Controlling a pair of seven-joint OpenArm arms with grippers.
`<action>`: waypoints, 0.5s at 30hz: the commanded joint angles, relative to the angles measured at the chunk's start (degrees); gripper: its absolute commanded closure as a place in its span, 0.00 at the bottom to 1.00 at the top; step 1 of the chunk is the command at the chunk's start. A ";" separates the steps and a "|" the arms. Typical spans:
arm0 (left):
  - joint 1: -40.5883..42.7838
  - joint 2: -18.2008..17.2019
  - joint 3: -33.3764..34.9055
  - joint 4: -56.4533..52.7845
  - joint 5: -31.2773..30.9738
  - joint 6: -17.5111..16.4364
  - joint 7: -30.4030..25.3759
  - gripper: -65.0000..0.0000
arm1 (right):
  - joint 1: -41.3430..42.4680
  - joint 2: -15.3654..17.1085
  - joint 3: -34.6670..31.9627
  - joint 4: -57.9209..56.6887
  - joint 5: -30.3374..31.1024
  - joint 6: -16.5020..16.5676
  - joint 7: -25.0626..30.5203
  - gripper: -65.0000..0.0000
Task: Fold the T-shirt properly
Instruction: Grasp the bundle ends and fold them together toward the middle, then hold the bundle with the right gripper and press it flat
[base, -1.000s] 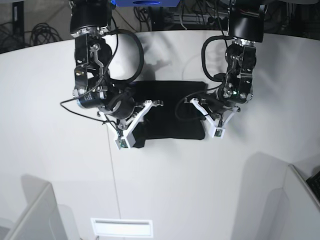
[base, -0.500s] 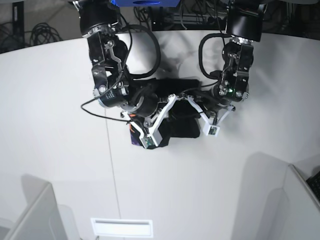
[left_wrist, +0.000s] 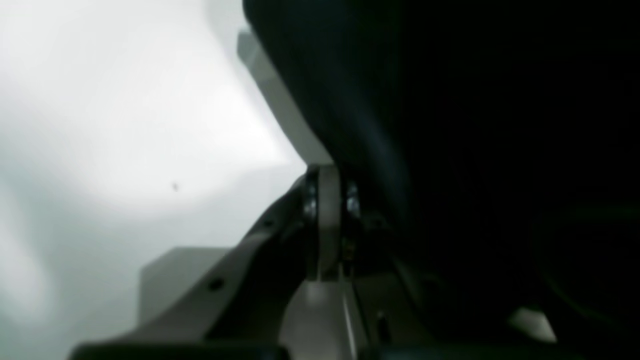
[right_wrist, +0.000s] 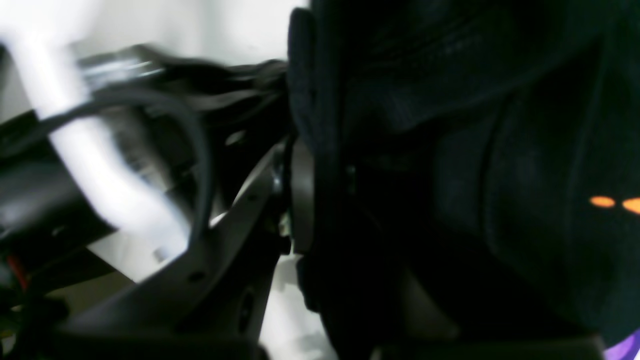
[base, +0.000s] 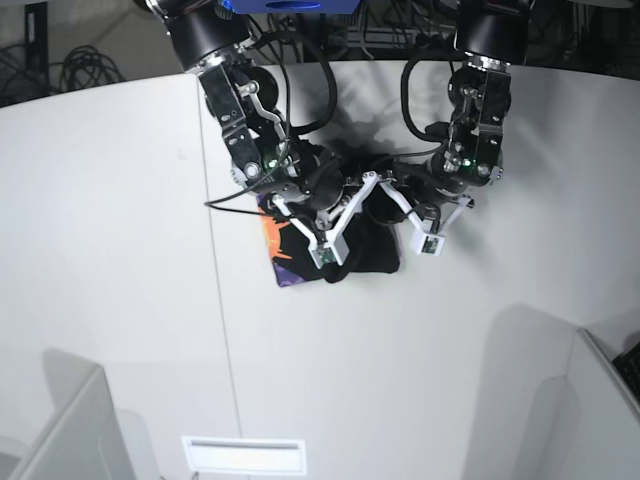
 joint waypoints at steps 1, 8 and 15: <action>0.62 -0.83 -0.86 0.17 1.16 0.28 3.45 1.00 | 1.00 -0.90 -0.46 1.13 1.40 0.52 1.55 1.00; 5.02 -1.89 -9.39 3.68 0.81 0.28 3.72 1.00 | 1.35 -0.90 -0.46 1.74 1.40 0.26 1.37 1.00; 10.73 -2.15 -19.32 12.30 0.72 0.28 4.60 1.00 | 1.44 -0.99 -0.55 2.09 1.40 0.26 1.73 1.00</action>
